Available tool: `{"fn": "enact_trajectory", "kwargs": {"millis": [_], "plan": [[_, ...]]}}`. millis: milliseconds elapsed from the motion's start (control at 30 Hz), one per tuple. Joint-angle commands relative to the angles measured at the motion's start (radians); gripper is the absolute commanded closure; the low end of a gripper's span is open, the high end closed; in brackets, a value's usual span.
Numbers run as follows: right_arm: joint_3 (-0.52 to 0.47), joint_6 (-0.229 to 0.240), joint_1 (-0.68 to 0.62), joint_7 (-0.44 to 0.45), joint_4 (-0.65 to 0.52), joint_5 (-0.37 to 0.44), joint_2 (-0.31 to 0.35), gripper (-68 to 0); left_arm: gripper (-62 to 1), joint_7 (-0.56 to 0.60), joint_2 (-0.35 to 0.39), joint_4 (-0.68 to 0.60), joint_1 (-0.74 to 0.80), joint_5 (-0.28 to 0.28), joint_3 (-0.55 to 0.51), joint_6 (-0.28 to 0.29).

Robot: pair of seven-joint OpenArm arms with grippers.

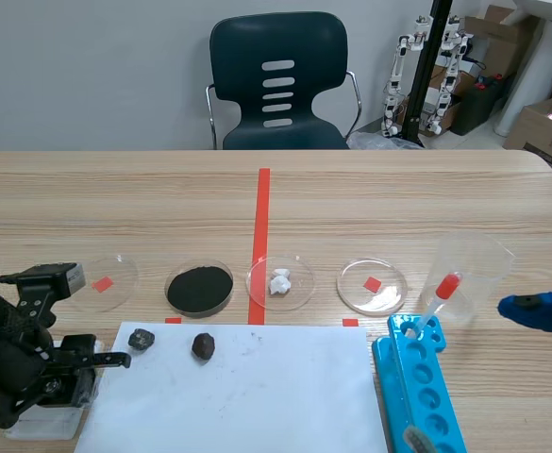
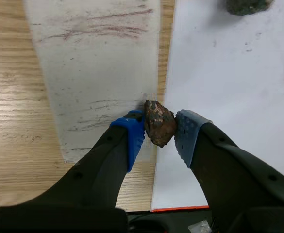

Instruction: Rub the mineral on the streak plate below the first streak

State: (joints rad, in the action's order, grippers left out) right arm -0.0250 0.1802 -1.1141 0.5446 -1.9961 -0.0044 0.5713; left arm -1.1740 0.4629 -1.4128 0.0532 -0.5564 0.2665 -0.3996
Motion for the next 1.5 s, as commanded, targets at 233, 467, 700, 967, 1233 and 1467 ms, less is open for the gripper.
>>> {"fn": "enact_trajectory", "kwargs": {"millis": [233, 467, 700, 967, 1233, 1467], "plan": [[-0.009, -0.001, 0.003, 0.013, -0.010, 0.008, 0.005, -65.5, -10.5, -0.085, 0.056, 0.024, 0.013, 0.245, -0.014, -0.091], [-0.009, -0.001, 0.003, 0.013, -0.010, 0.008, 0.005, -65.5, -10.4, -0.110, 0.056, 0.024, 0.013, 0.362, -0.014, -0.116], [-0.009, -0.001, 0.003, 0.013, -0.010, 0.008, 0.005, -65.5, -10.5, -0.074, 0.056, 0.024, 0.020, 0.371, -0.020, -0.130], [-0.009, -0.001, 0.003, 0.013, -0.010, 0.008, 0.005, -65.5, -10.5, 0.064, 0.056, -0.075, 0.115, 0.363, -0.095, -0.130], [-0.009, -0.001, 0.003, 0.013, -0.010, 0.008, 0.005, -65.5, -10.5, 0.206, 0.056, -0.242, 0.256, 0.306, -0.192, -0.099], [-0.009, -0.001, 0.003, 0.013, -0.010, 0.008, 0.005, -65.5, -10.5, 0.421, 0.056, -0.401, 0.414, 0.196, -0.249, -0.006]]}}
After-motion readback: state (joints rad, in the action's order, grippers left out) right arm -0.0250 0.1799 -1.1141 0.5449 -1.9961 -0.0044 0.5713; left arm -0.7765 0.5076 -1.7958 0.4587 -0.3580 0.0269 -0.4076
